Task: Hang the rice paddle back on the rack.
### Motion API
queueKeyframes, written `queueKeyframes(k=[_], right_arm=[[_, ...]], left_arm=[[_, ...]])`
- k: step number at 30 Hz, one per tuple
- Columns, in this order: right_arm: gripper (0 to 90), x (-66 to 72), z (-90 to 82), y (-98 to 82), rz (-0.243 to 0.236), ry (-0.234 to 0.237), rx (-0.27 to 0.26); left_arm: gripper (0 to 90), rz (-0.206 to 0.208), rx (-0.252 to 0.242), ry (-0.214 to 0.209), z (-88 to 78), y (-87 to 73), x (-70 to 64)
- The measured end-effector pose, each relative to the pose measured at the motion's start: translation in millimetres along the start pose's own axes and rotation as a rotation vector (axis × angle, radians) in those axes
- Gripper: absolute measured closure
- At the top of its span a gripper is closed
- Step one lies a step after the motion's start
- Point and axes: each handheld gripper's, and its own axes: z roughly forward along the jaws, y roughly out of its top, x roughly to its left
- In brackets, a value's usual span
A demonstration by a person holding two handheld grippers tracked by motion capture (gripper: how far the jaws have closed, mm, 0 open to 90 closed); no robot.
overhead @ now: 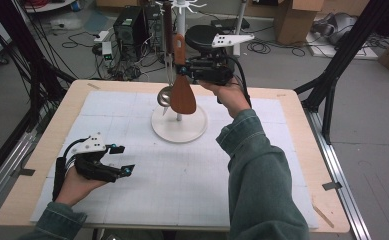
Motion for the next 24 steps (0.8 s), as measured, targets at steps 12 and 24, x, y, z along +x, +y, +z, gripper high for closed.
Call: queueKeyframes(k=[12, 24], right_arm=[[82.7, -1.9, -1.5, 11.5, -0.017, -0.005, -0.003], [82.7, -2.7, -0.1, 28.9, -0.036, -0.002, -0.008]], left_arm=[[22.7, 0.001, 0.001, 0.0, -0.2, -0.1, 1.1], [22.6, 0.005, 0.0, 0.0, -0.4, -0.2, 1.7]])
